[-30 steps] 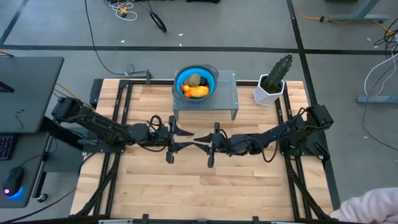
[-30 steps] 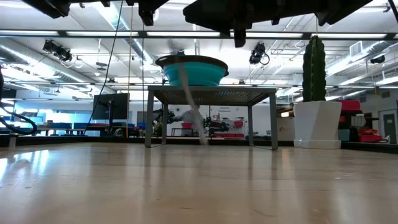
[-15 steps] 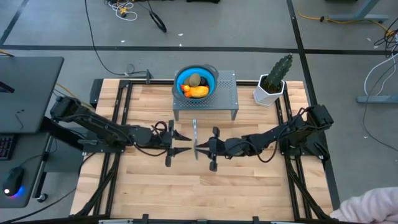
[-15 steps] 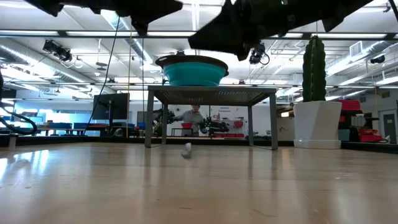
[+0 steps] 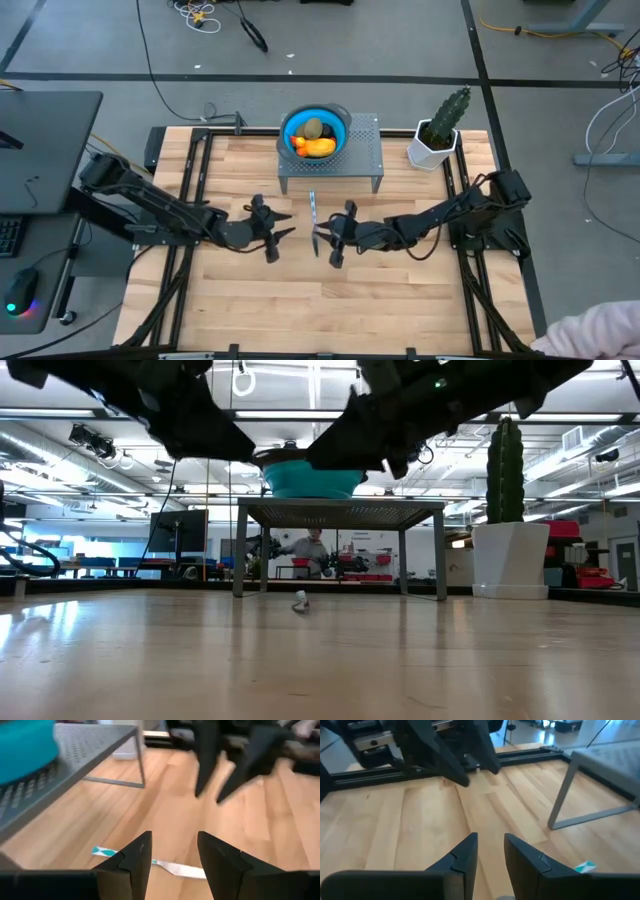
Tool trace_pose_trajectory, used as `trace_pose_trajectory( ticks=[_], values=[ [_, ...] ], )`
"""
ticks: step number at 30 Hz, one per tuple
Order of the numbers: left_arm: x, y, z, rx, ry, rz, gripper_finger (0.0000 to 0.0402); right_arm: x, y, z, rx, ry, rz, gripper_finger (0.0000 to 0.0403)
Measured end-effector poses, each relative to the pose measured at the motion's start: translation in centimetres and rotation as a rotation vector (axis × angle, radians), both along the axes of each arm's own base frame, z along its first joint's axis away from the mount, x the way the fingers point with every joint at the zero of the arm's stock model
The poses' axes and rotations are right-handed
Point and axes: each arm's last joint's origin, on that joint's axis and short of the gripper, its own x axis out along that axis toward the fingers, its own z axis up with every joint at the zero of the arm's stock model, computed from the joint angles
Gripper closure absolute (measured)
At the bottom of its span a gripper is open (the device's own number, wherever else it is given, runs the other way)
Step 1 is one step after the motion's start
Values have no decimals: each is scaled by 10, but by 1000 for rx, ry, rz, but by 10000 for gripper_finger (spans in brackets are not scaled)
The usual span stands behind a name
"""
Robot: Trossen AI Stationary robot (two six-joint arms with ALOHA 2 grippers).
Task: Pick & Place Fruit
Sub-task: Put the blue knife on the shelf
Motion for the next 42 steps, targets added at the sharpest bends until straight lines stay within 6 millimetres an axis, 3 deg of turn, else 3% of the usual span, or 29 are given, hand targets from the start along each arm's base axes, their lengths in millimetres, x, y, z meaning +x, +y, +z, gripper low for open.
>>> trace_pose_trajectory(
  ticks=[7,12,18,23,29,35,42],
  values=[
    [-7,0,-25,-41,-14,88,233,29,5,-23,-19,81,-86,296],
    [-16,-9,-32,-23,-24,79,233,41,-10,-33,23,114,-270,296],
    [-23,-16,-37,-19,-39,52,233,54,-27,-52,74,144,-306,296],
    [-27,-19,-41,-24,-38,33,233,53,-40,-67,113,200,-355,296],
    [-33,-17,-50,-25,-39,27,233,54,-46,-69,121,203,-376,278],
    [-34,-16,-51,-34,-52,27,233,54,-47,-69,137,197,-387,233],
    [-31,-22,-43,-28,-102,-59,233,54,-44,-84,129,231,-386,225]
  ],
)
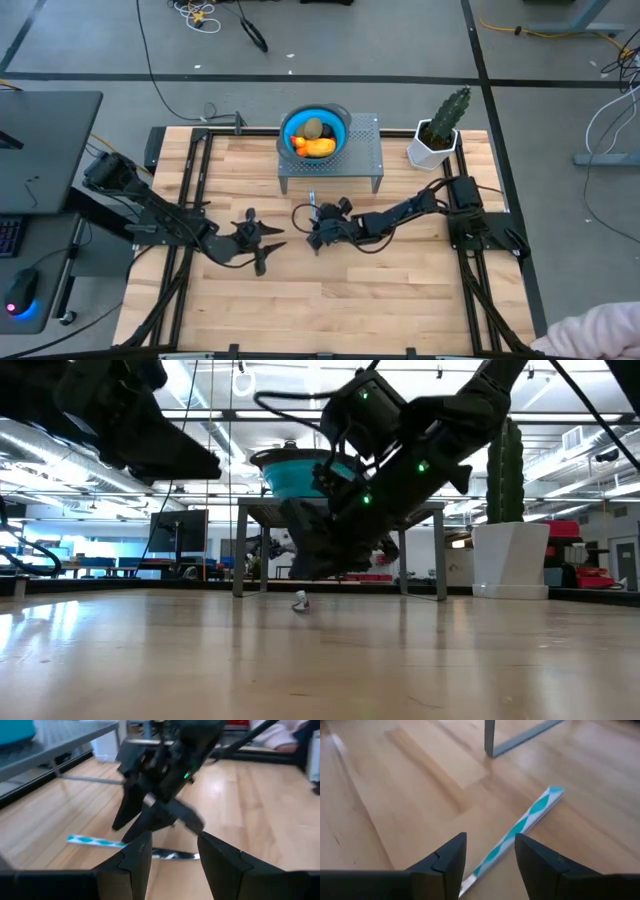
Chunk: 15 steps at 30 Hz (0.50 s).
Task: Pick & Place Fruit
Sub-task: Put the blue knife on the shelf
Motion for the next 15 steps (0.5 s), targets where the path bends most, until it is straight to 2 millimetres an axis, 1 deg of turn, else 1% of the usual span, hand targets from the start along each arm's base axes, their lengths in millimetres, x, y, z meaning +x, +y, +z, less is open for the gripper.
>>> trace_pose_trajectory(
  ticks=[3,6,10,12,15],
  values=[
    [0,-2,1,11,-7,-24,233,0,0,-7,-9,11,-25,225],
    [0,-2,2,12,-8,-21,233,1,-2,-6,-37,-20,-70,224],
    [0,-2,2,12,-9,-21,233,4,-7,-9,-36,-49,-88,224],
    [0,-2,2,13,-10,-22,233,6,-9,-14,-33,-57,-93,224],
    [0,-2,2,13,-12,-22,233,3,-10,-22,-57,-24,-113,224]
  ],
)
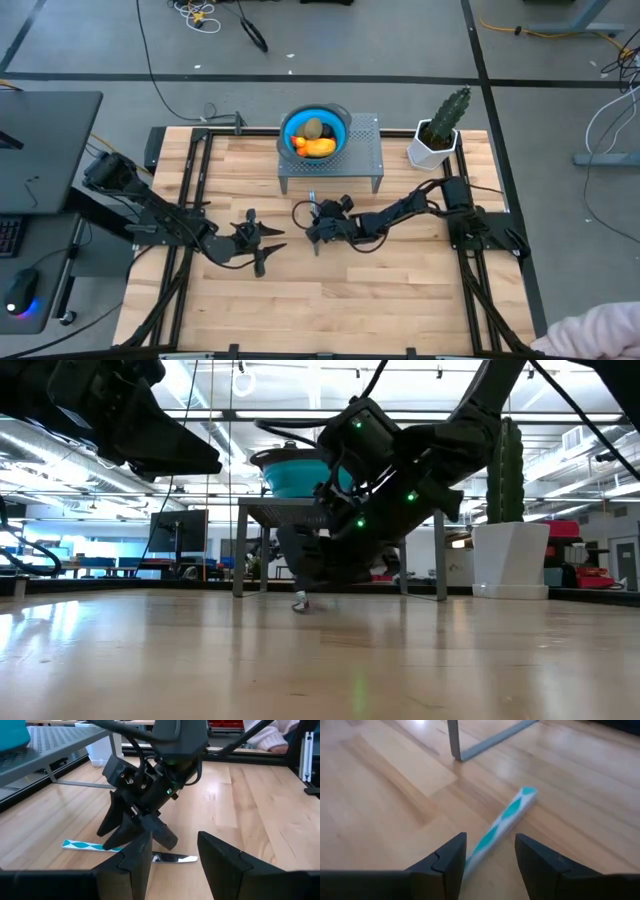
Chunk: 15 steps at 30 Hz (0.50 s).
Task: Pick & Place Fruit
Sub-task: Put the blue knife on the shelf
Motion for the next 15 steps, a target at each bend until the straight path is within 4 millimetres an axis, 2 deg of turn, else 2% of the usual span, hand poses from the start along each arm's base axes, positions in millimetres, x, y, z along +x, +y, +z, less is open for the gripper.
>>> trace_pose_trajectory(
  ticks=[15],
  values=[
    [0,0,0,-4,-1,-2,233,2,0,-13,-13,14,0,224]
  ],
)
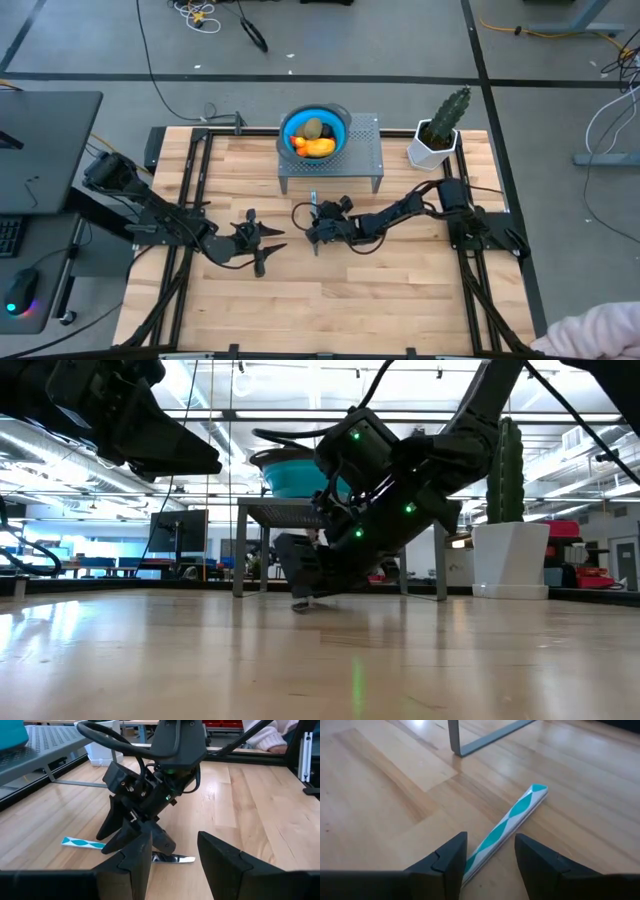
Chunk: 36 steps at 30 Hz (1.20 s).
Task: Pick & Place Fruit
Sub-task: Put the blue knife on the shelf
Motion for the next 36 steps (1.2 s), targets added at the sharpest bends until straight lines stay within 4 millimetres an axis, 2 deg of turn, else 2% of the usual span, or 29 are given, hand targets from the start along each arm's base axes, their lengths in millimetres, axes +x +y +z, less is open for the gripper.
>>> trace_pose_trajectory(
  ticks=[6,15,22,31,36],
  values=[
    [0,0,0,3,1,-2,233,-1,6,-1,-5,34,39,227],
    [0,0,-1,8,11,-2,233,-1,22,1,24,72,200,248],
    [-1,0,-1,9,15,-1,233,-5,40,13,55,158,469,254],
    [-1,0,-2,6,24,-21,233,-24,62,34,200,325,840,254],
    [-1,-1,-2,4,25,-26,233,-37,70,43,252,413,926,254]
  ],
)
